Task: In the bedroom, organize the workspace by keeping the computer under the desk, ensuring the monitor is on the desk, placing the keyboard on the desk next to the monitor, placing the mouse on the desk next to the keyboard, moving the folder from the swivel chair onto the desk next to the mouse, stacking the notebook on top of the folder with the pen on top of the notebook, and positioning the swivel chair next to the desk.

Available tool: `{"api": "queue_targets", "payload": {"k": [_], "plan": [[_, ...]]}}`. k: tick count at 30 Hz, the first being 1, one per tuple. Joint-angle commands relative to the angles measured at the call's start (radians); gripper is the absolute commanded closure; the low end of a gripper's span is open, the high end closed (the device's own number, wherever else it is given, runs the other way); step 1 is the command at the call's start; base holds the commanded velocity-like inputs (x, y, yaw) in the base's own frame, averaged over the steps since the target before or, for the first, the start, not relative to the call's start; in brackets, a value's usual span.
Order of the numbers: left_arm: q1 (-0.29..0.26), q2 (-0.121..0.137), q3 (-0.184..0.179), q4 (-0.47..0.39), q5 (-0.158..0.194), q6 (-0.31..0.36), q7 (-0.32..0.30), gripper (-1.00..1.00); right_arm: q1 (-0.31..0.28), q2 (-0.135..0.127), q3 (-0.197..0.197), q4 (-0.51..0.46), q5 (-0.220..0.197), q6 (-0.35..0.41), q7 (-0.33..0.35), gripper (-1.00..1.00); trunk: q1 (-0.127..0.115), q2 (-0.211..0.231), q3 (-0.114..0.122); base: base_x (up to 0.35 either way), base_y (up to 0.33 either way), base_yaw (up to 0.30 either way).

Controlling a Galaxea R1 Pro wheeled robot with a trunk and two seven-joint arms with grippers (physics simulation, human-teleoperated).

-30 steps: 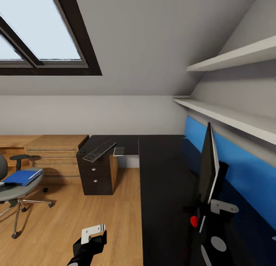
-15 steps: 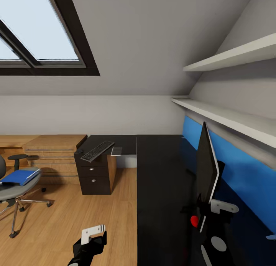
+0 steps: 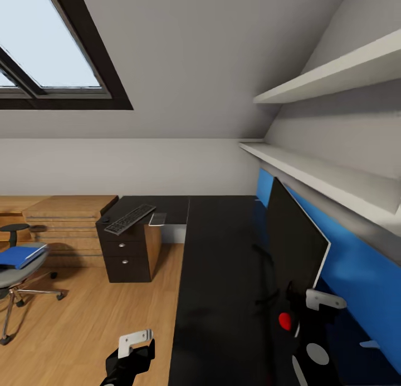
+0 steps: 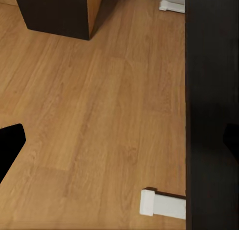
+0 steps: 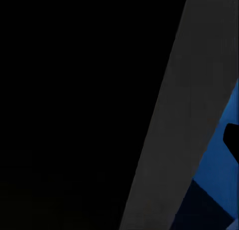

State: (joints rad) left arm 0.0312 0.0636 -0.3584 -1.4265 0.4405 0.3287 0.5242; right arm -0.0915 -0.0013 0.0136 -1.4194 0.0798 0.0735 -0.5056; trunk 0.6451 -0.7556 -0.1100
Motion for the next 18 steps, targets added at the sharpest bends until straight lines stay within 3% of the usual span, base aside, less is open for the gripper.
{"api": "queue_targets", "payload": {"k": [1,10,18], "plan": [[-0.001,0.001,-0.002,-0.002,0.007,0.003,0.008,-1.0,-0.001,0.0,0.001,0.0,0.006,0.008,-0.006,-1.0,0.0,-0.001,-0.001,-0.035,-0.253,0.0],[-0.001,0.001,-0.002,-0.002,0.007,0.003,0.008,-1.0,-0.001,0.0,0.002,-0.001,0.006,0.009,-0.006,-1.0,0.0,-0.001,-0.001,-0.031,-0.069,0.0],[-0.001,0.001,-0.002,-0.002,0.008,0.003,0.008,-1.0,-0.001,0.0,0.002,-0.001,0.006,0.012,-0.006,-1.0,0.0,-0.001,-0.001,-0.235,-0.065,0.0]]}}
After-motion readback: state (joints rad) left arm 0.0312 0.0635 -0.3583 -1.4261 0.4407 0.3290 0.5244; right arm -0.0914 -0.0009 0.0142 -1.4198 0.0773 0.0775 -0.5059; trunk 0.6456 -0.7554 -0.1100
